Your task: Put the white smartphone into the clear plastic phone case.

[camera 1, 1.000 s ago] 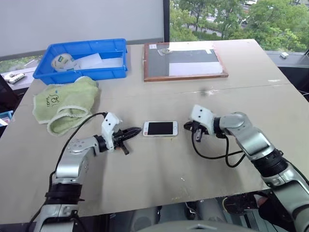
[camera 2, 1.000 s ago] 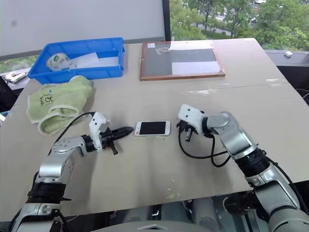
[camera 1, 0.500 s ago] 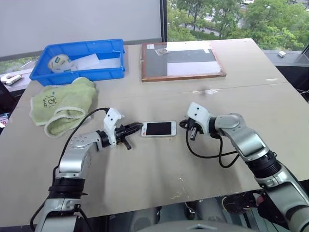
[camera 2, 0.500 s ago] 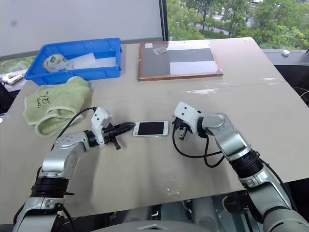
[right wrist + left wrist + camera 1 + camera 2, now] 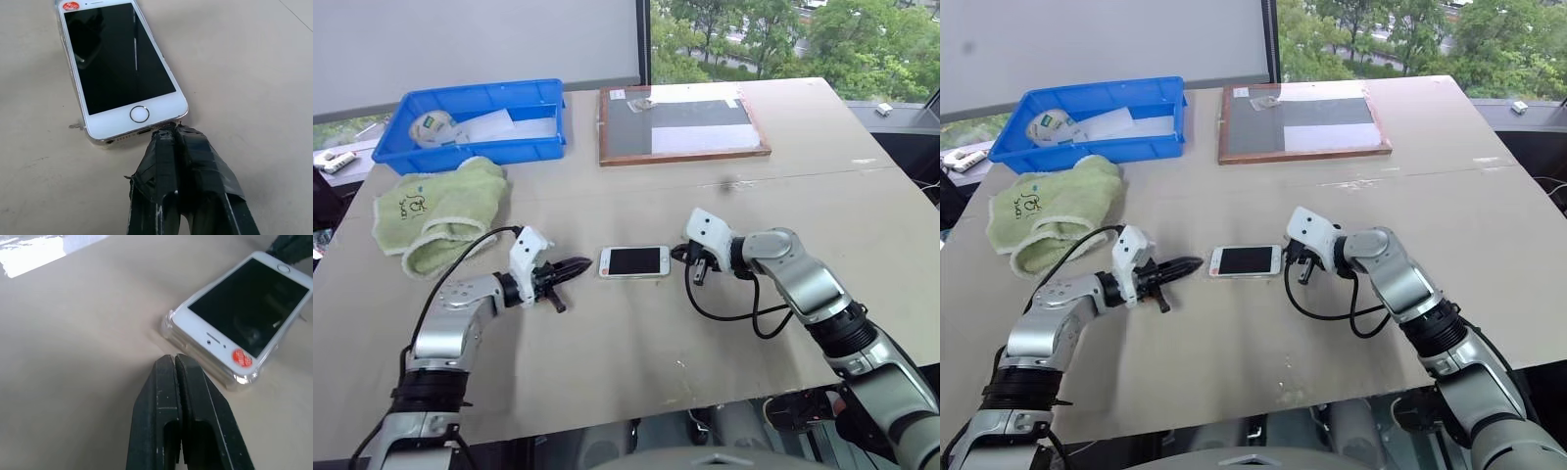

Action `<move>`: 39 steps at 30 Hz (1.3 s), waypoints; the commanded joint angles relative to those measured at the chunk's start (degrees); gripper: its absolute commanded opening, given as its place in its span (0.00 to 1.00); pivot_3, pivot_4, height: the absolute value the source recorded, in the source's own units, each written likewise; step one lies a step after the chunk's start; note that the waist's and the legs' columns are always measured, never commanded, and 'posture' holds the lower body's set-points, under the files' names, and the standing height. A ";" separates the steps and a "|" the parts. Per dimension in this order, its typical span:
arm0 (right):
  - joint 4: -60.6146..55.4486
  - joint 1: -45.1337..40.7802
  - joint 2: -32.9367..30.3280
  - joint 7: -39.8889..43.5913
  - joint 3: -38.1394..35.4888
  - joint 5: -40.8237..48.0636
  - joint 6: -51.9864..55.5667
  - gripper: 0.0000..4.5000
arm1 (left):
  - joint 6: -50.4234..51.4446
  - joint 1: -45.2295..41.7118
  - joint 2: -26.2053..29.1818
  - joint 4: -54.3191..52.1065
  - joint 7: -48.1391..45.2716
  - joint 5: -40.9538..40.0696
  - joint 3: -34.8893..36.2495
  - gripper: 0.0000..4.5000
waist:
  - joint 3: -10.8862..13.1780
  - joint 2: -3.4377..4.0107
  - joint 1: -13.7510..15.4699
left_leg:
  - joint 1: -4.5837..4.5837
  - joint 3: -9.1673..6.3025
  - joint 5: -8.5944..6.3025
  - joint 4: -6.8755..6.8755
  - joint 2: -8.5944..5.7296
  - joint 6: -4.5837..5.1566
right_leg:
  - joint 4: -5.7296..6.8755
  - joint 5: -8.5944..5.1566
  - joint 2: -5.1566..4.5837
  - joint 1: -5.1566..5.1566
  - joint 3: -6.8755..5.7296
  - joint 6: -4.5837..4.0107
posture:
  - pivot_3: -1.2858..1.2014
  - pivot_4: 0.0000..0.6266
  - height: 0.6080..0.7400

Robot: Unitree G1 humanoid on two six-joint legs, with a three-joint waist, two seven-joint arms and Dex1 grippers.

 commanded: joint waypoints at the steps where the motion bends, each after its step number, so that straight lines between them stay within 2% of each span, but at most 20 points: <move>1: -1.12 -1.52 0.26 0.68 0.06 0.36 -0.78 0.00 | -1.35 -0.02 0.14 -1.96 -1.07 0.16 -0.71 0.02 | 0.00 0.00 0.03 | 0.00 0.00 0.00 0.00 0.00 0.00 | 0.00 0.00 0.00 0.00 0.00 -0.01 | 0.52 0.24 1.00; 12: 0.79 -5.95 2.05 4.49 4.60 -0.50 -0.03 0.00 | -2.04 -0.30 -1.41 -3.30 -1.28 1.32 -3.17 0.02 | 0.00 0.00 0.01 | 0.01 0.03 0.00 0.00 -0.02 0.00 | 0.01 0.11 0.00 0.00 0.03 0.17 | 0.52 0.24 1.00; 21: 4.33 -8.78 3.81 7.98 9.05 -3.01 -2.07 0.00 | -2.00 -0.13 -2.05 -2.42 -1.10 1.51 -2.08 0.02 | -0.01 -0.01 -0.09 | 0.12 0.02 0.00 0.02 -0.01 0.00 | 0.17 0.06 0.02 0.01 0.05 0.08 | 0.52 0.24 1.00; 29: 4.85 -8.39 2.10 8.00 6.13 -3.45 -2.37 0.00 | 3.80 -1.06 -3.85 -0.25 3.07 -2.18 3.65 0.02 | -0.01 0.00 -0.08 | 0.13 0.01 0.01 0.08 0.01 0.00 | 0.23 0.12 0.04 0.01 0.05 0.16 | 0.52 0.24 1.00; 34: 3.51 -7.25 1.16 7.84 4.82 -3.13 -2.10 0.00 | 4.10 -1.08 -3.33 -0.85 3.03 -2.62 4.02 0.02 | -0.01 -0.01 -0.07 | 0.12 -0.01 0.00 0.15 0.01 0.00 | 0.30 0.11 0.04 0.01 0.04 0.16 | 0.52 0.24 1.00; 39: -3.71 -3.04 -0.88 6.69 -3.26 1.92 1.46 0.00 | 6.32 -2.55 -2.64 -2.58 1.30 -6.53 5.61 0.02 | 0.02 -0.03 0.13 | 0.04 -0.03 0.00 0.21 0.02 -0.01 | 0.31 0.11 0.02 0.00 0.02 0.16 | 0.52 0.24 1.00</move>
